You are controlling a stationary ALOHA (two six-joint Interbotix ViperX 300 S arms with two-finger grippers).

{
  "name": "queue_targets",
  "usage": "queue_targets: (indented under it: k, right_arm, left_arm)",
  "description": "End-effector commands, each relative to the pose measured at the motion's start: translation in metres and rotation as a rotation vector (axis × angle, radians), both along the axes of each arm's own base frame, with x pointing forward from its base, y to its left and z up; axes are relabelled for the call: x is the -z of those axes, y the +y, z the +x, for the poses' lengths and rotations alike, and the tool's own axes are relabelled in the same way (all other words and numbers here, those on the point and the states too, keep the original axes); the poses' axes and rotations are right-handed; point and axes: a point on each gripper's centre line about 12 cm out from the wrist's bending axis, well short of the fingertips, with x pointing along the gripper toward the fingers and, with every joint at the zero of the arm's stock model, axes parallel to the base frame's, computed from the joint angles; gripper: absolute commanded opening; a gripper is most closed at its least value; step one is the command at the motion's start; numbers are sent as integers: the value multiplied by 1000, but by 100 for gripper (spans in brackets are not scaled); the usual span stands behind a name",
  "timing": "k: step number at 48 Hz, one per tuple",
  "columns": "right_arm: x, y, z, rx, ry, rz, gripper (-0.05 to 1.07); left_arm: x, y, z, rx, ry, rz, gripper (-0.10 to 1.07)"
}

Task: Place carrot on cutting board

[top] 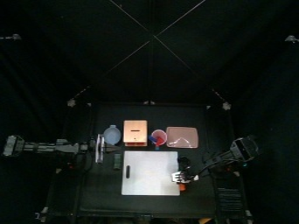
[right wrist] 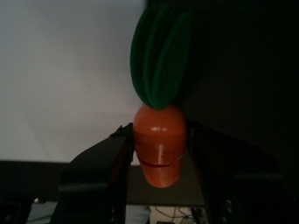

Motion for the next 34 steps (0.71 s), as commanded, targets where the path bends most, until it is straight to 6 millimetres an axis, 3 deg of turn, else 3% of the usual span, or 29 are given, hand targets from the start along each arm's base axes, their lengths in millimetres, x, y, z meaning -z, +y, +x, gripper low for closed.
queue_targets:
  k: [1, 8, 14, 24, 34]
  right_arm:
    - [-23, -5, 23, 11, -64, -8, 69]
    - [-38, -24, 64, 31, -133, -56, 69]
    - [-37, -36, 93, 52, -156, -83, 69]
    - [-24, -39, 134, 82, -203, -69, 69]
    - [-3, -36, 156, 86, -206, -67, 69]
  left_arm:
    - [-8, 0, 2, 1, -29, -6, 9]
    - [-8, 1, 1, -6, -40, -24, 9]
    - [-6, 1, 1, -10, -37, -27, 9]
    - [-14, 2, 1, -14, -82, -32, 9]
    - [-6, 3, -1, -23, -71, -56, 9]
